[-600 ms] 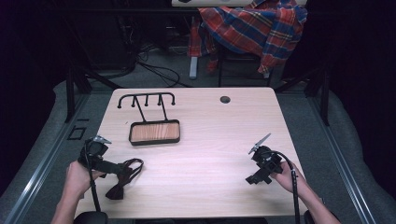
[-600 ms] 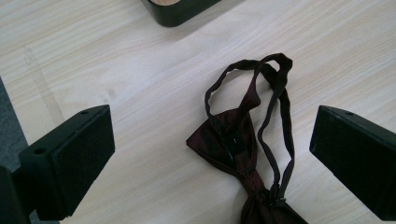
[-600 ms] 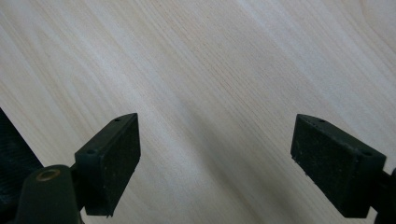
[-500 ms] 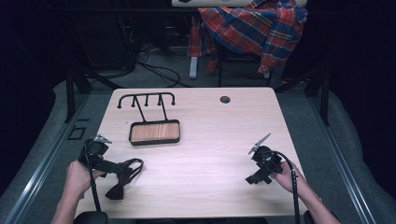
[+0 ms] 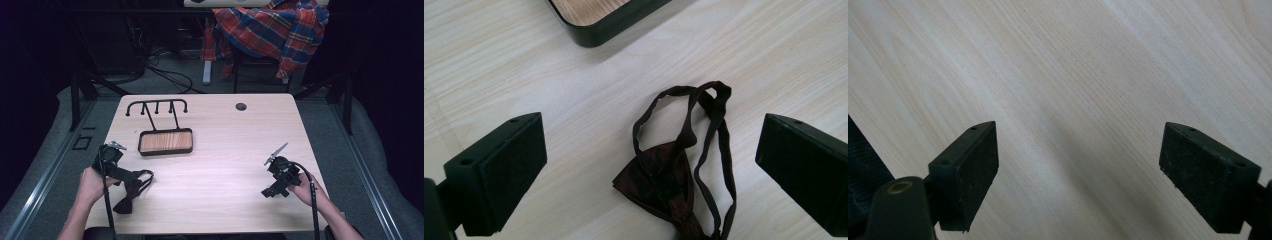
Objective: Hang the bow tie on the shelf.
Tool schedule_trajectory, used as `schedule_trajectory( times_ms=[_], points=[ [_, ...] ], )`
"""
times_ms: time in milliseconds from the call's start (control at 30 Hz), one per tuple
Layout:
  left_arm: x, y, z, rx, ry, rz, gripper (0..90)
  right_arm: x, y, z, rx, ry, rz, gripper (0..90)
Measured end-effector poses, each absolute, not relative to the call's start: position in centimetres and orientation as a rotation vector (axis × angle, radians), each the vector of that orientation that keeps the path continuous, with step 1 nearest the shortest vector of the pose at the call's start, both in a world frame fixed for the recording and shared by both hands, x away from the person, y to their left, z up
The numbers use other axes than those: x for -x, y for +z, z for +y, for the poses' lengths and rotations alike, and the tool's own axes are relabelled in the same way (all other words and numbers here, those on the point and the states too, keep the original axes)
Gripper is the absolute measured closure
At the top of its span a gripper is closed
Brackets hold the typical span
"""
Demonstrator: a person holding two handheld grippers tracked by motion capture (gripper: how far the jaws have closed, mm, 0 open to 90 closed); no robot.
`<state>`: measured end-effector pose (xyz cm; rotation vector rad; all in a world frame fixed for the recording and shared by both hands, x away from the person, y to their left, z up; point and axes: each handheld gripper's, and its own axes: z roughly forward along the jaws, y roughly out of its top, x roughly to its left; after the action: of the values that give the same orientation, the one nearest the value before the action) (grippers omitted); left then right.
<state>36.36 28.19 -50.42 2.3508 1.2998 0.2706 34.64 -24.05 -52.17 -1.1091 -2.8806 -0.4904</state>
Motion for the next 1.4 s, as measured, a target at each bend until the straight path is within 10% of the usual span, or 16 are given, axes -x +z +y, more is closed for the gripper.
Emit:
schedule_trajectory(
  times_ms=[933, 1400],
  points=[
    [-39.1, -53.5, 25.9, -2.504, 0.214, 1.284, 9.3, -34.5, -52.1, -23.9, 1.092, -0.496, -2.883, 15.7],
    [-39.5, -54.2, 24.9, -2.583, 0.233, 1.227, 50.7, -34.3, -52.0, -23.9, 1.087, -0.492, -2.892, 15.7]
  ],
)
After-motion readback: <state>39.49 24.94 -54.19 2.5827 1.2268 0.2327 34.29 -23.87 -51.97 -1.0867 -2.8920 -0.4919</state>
